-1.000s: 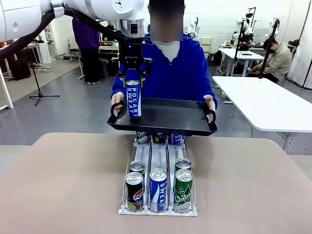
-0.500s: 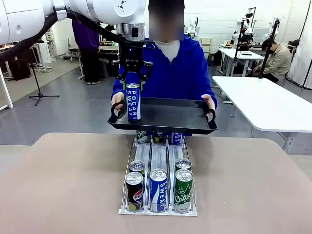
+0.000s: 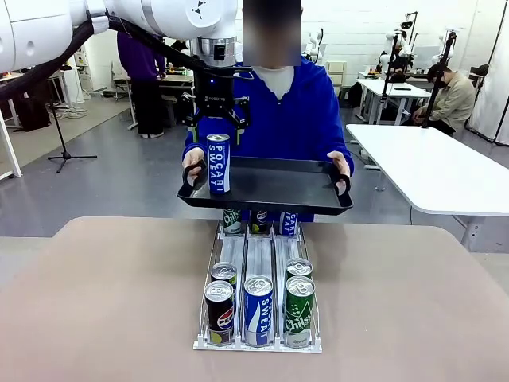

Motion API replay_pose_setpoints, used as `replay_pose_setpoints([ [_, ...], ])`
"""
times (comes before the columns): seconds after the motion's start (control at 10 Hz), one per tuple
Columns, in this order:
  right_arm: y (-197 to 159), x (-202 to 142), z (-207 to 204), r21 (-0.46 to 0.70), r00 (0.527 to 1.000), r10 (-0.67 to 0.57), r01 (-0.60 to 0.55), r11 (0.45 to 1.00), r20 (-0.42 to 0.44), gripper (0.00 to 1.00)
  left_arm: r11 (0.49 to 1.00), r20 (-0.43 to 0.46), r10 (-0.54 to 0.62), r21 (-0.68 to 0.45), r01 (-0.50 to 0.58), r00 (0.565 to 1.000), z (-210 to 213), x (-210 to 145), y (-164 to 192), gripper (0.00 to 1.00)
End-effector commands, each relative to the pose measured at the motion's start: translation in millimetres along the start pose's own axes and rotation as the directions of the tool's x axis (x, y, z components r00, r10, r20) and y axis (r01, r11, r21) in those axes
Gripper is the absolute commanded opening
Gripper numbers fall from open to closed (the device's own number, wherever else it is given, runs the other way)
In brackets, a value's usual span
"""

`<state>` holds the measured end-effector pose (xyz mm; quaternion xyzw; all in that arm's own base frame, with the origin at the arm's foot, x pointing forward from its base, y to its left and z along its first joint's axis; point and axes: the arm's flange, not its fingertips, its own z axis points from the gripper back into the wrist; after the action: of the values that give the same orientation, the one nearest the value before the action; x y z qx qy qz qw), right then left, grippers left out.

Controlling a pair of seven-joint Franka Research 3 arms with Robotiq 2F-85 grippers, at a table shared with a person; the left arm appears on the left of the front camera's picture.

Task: Retrieve and hand over the desired beverage to the person.
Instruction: Place the picked can on the Handle tray extended by the person.

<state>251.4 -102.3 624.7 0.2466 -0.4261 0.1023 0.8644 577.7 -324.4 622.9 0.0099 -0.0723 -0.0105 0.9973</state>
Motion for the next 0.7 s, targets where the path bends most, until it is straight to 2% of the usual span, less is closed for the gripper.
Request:
replay_pose_setpoints([
  [0.0, -1.3, -0.5, -2.9, 0.022, 1.0, -0.001, 0.001, 1.0, 0.005, 1.0, 0.999, -0.002, -0.032, 0.01, 0.032, 0.999, 9.7, 5.3, 1.9, 1.0],
  [0.3, -1.3, -0.5, -2.9, 0.022, 1.0, -0.001, 0.001, 1.0, 0.005, 1.0, 0.999, 0.012, -0.045, -0.011, 0.045, 0.999, 41.6, -12.3, 7.2, 1.0],
  [0.6, -1.3, -0.5, -2.9, 0.022, 1.0, -0.001, 0.001, 1.0, 0.005, 1.0, 0.984, 0.069, -0.168, -0.054, 0.172, 0.983, 84.7, -80.7, 23.8, 1.0],
])
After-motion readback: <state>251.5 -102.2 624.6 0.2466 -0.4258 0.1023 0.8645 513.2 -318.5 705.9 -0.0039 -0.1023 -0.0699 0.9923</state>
